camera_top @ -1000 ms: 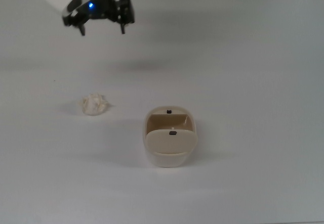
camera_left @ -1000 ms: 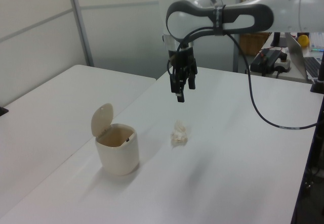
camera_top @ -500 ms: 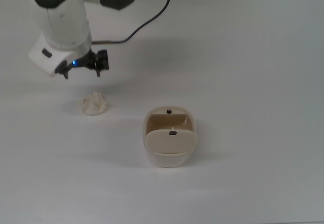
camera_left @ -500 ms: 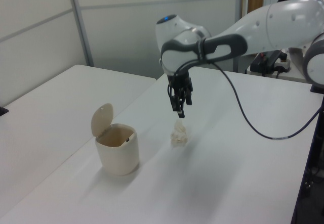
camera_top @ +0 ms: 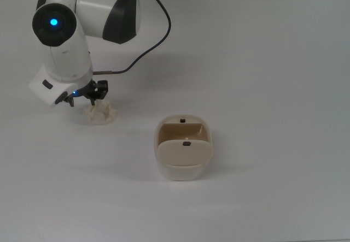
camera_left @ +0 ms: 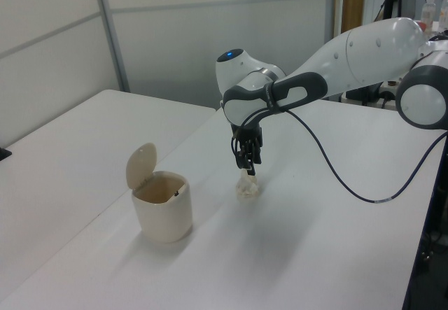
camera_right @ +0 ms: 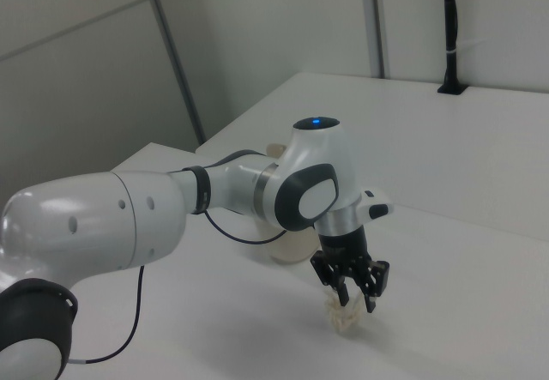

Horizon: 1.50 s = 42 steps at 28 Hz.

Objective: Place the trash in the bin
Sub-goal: 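Close the gripper on the crumpled paper ball, then lift the paper ball and carry it over the cream bin's opening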

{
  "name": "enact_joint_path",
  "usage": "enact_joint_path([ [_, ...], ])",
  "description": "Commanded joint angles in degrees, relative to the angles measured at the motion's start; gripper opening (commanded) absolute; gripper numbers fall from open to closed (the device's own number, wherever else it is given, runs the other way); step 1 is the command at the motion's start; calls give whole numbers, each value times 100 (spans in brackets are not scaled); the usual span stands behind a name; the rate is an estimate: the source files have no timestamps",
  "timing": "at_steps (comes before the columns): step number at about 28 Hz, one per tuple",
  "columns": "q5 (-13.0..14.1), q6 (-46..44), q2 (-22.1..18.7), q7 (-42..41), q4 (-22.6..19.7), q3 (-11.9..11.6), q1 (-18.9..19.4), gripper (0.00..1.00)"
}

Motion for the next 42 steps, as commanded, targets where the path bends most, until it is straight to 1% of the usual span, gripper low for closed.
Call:
enact_joint_path([
  [1, -66, 426, 141, -67, -29, -31, 23, 54],
  [4, -57, 584, 211, -41, -38, -23, 67, 53],
  [5, -57, 611, 229, -32, -38, -23, 85, 50],
  [6, -57, 638, 229, -32, -38, -23, 102, 43],
  [7, -57, 655, 229, -32, -38, -14, 111, 31],
  [8, -48, 655, 229, -40, -38, -5, 111, 22],
  [9, -48, 655, 229, -40, -38, 4, 111, 17],
  [12, -39, 647, 212, -49, -29, 4, 111, 6],
  [13, -39, 638, 194, -58, -29, 12, 111, 0],
  [18, -39, 603, 141, -93, -20, 21, 111, 0],
  [23, -13, 576, -148, -32, -20, 65, 129, 0],
  [27, 75, 541, -561, 21, -20, 135, 260, 0],
  [30, 224, 497, -781, 152, 6, 136, 374, 0],
  [31, 364, 497, -921, 214, 15, 144, 497, 0],
  [35, 681, 559, -1080, 232, 33, 153, 726, 0],
  [37, 830, 576, -1107, 232, 172, 162, 857, 0],
  [40, 875, 611, -1089, 232, 208, 162, 990, 0],
  [42, 884, 812, -1072, 232, 217, 162, 1078, 0],
])
